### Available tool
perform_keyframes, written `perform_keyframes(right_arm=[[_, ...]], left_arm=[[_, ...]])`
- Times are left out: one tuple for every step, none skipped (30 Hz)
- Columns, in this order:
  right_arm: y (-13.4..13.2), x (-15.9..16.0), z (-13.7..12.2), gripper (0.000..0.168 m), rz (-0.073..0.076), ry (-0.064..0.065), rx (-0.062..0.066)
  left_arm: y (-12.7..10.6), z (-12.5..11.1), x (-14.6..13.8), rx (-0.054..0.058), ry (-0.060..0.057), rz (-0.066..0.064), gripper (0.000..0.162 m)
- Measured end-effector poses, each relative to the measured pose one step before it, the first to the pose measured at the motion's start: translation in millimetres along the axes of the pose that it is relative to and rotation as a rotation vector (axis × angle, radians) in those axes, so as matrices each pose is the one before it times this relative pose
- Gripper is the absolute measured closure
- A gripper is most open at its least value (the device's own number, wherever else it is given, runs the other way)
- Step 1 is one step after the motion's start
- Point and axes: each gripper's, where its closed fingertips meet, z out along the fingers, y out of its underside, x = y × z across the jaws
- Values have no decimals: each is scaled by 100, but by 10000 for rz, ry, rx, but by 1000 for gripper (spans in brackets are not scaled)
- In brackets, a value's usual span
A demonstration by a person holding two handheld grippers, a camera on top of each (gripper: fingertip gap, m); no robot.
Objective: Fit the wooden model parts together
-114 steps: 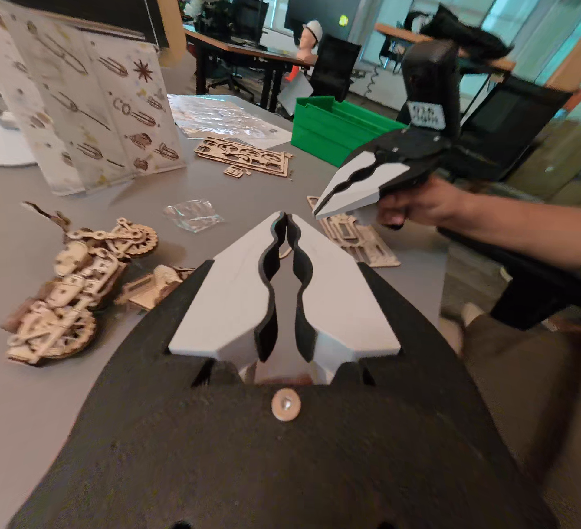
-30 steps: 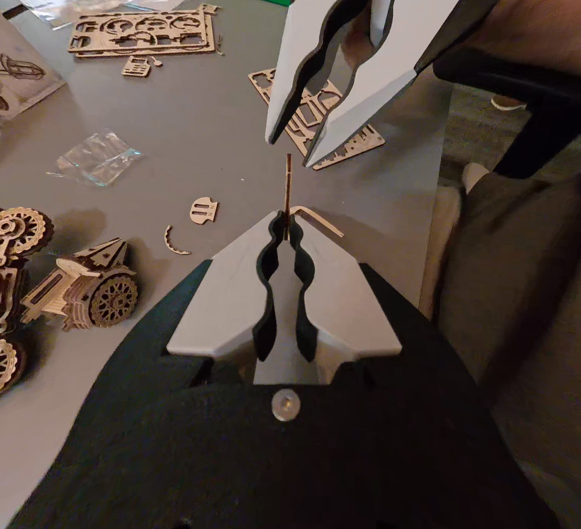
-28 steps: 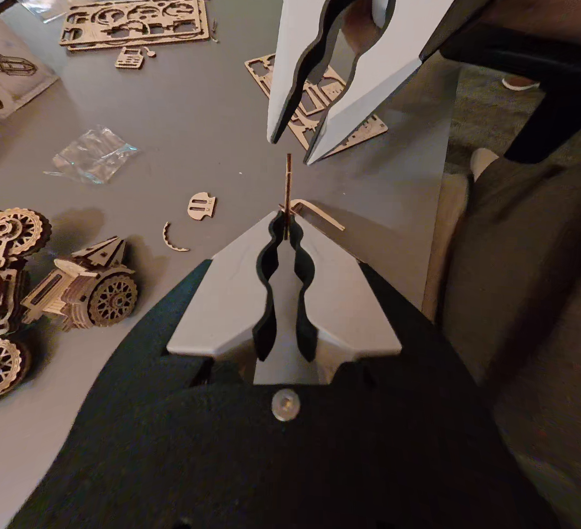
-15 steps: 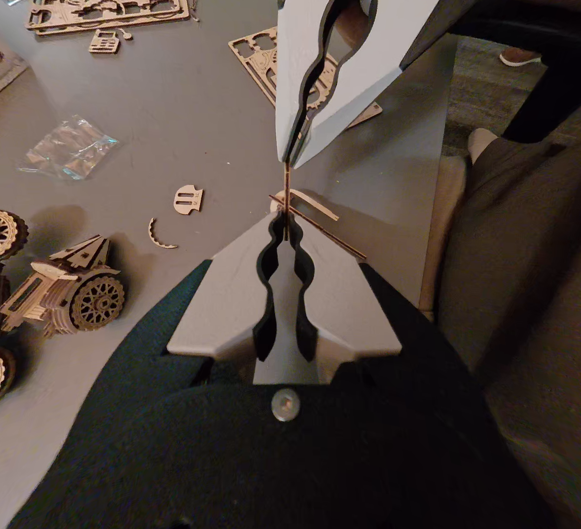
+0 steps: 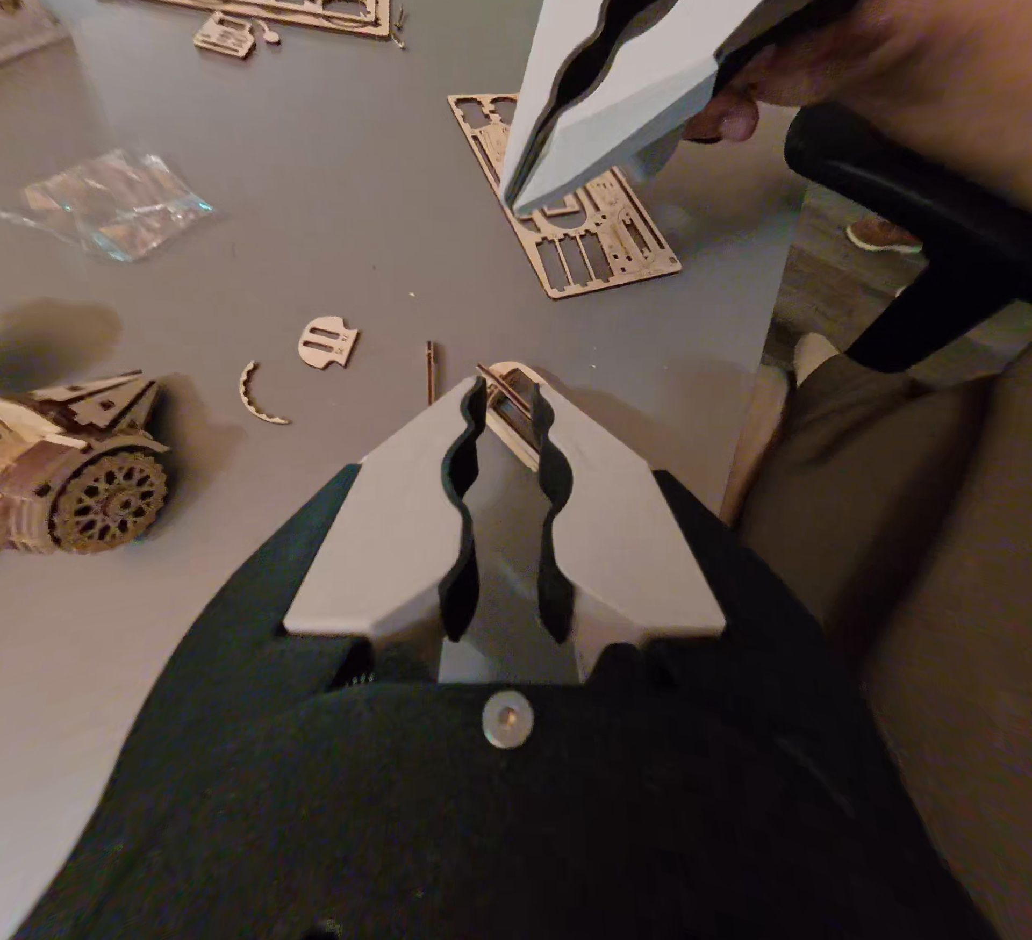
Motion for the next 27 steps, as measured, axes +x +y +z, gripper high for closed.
perform_keyframes(right_arm=[[157,262,-108,168,163,95,36],[253,284,8,168,56,130,-29],[367,280,152,168,-16,123,-122],[465,284,290,168,-38,106,-207],[515,228,346,168,-58,63,-255],[523,83,366,168,-57,-27,-247],[452,-9,342,168,8,-79,-202],[336,-90,269,168,68,-111,-129],[218,-136,227,168,69,-134,-60],[103,-132,201,168,-2,-123,-28],[41,-48,194,167,-141,-71,-39],[15,80,229,163,-276,-3,-83],[30,216,260,162,-320,54,-128],[26,245,274,161,-245,34,-139],[-10,121,265,161,-85,-54,-92],[-46,-63,209,160,52,-145,-11],[-28,-148,139,160,87,-146,23],[64,-88,60,159,37,-49,-13],[174,17,-13,159,-50,52,-65],[186,84,-67,159,-95,112,-86],[102,94,-98,159,-76,110,-50],[-12,8,-129,160,-25,41,11],[-136,-93,-153,159,22,-31,75],[-202,-162,-167,159,47,-84,119],[-228,-255,-171,158,67,-142,135],[-242,-262,-189,158,113,-158,144],[-268,-195,-208,159,150,-121,168]], left_arm=[[239,252,114,-184,48,-249,148],[247,232,-143,-169,-131,-39,148],[183,174,-461,-137,-335,82,148],[141,96,-280,-148,-240,158,149],[63,77,-200,-128,-179,126,149],[-52,77,-256,-49,-185,74,150],[-85,69,-301,37,-173,-8,150],[-73,71,-505,63,-219,-86,150],[-46,59,-606,68,-194,-88,151],[100,111,-424,-28,-16,-2,150],[307,161,-487,-180,-70,48,148],[326,243,-486,-211,-121,66,146],[220,298,-189,-150,-1,85,144],[65,346,11,-84,59,46,142],[7,358,173,-106,116,26,141],[-27,356,185,-108,78,36,140],[9,330,190,-101,45,76,140],[124,312,147,-123,4,113,142],[220,293,62,-147,-47,144,145],[156,226,58,-78,-16,157,148],[-153,35,208,117,107,66,150],[-37,-25,283,-1,203,-36,152],[4,-107,297,-71,275,-109,154],[-228,-238,183,91,233,-178,156],[-467,-412,303,266,320,-205,158],[-551,-539,351,316,377,-240,160],[-540,-617,251,319,315,-213,160]])
